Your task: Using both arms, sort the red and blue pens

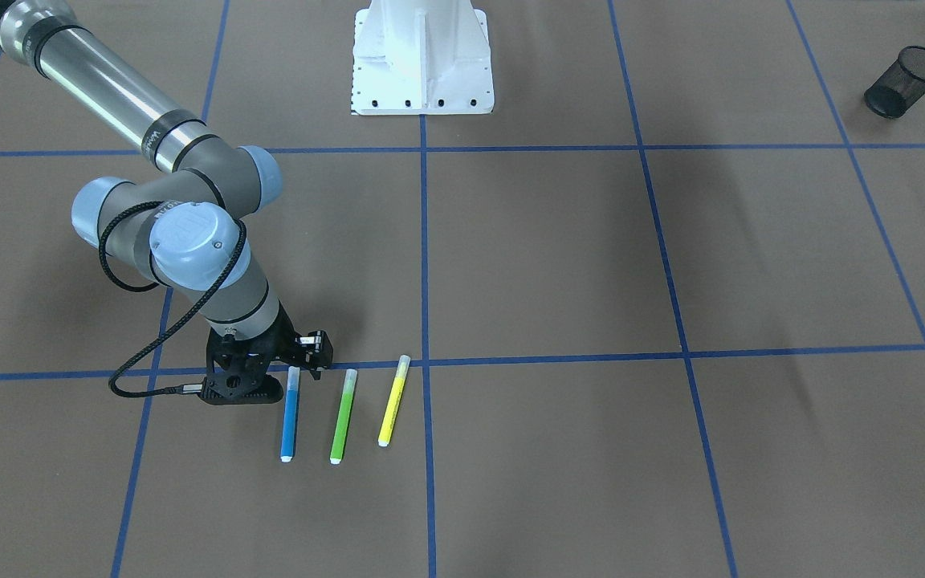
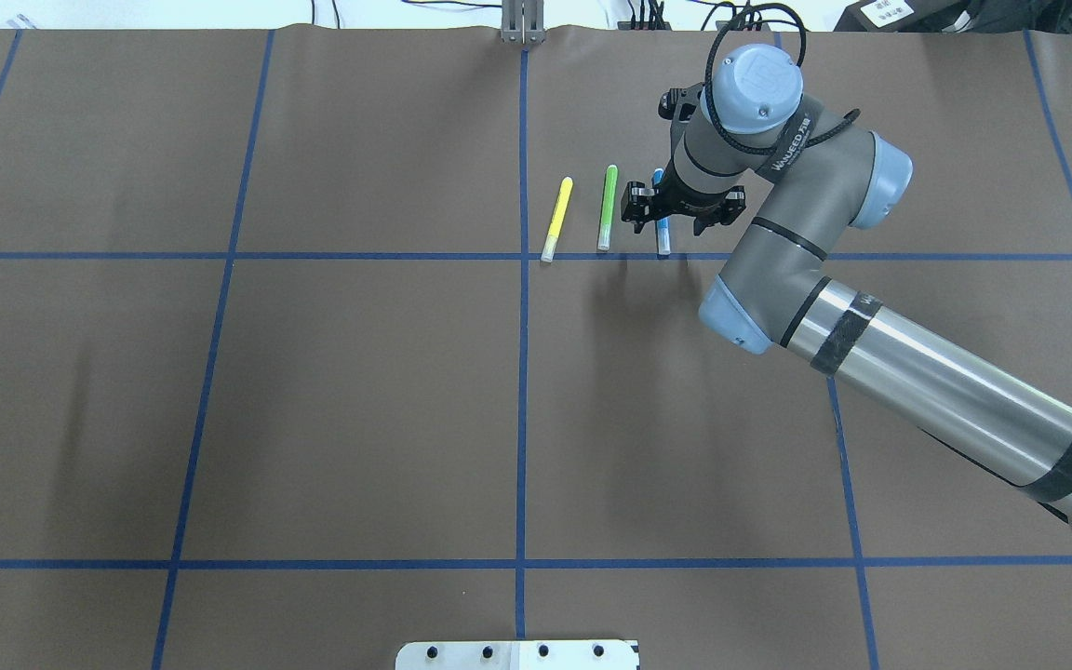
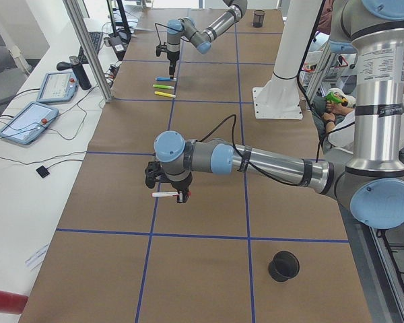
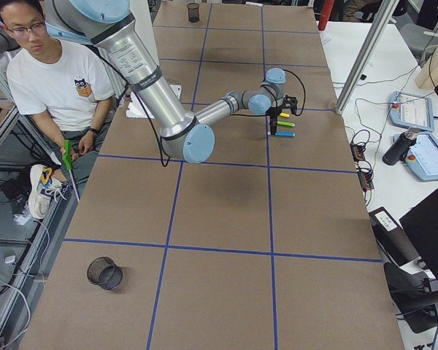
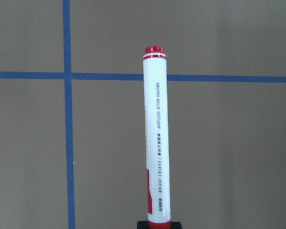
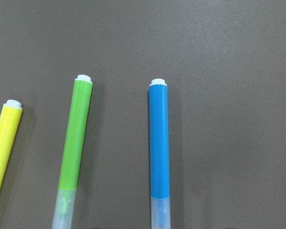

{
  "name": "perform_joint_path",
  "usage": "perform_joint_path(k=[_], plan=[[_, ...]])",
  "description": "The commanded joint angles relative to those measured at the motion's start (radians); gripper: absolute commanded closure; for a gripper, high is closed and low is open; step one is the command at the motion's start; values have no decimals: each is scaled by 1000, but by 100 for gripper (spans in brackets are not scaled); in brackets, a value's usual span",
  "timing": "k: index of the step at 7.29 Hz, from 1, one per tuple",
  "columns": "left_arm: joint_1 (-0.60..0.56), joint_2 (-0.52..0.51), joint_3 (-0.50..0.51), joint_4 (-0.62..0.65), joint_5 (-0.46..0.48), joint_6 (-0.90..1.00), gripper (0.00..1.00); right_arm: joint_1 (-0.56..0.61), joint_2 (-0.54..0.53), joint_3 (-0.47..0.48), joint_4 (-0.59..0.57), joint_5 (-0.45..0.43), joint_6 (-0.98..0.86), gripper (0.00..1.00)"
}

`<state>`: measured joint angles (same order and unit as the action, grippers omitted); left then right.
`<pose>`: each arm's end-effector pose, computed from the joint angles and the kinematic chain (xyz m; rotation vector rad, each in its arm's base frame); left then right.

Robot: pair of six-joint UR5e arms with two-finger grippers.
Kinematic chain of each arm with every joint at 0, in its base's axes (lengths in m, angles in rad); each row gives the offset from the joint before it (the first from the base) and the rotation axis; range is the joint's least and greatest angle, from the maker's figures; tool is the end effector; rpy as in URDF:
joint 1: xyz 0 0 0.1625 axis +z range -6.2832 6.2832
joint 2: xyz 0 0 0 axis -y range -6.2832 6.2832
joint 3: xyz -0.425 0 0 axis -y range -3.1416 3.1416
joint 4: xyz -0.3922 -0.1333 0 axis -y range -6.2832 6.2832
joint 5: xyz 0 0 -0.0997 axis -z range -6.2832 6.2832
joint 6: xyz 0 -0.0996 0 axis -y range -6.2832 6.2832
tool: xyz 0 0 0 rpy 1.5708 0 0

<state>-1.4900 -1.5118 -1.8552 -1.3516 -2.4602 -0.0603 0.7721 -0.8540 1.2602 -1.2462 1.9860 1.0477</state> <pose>-0.0188 -0.4603 0.5612 -0.0569 0.8876 0.0219 -0.4900 -0.6071 0.3293 0.1181 -0.8129 0.0832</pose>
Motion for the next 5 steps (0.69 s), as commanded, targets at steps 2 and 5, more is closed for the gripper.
perform_joint_path(k=[2,5], plan=[[-79,43,-62,227,64,218,100,-8,10,-24,2,-10,5,19],[-81,116,-120,229,64,234,100,-20,13,-36,2,-10,5,26]])
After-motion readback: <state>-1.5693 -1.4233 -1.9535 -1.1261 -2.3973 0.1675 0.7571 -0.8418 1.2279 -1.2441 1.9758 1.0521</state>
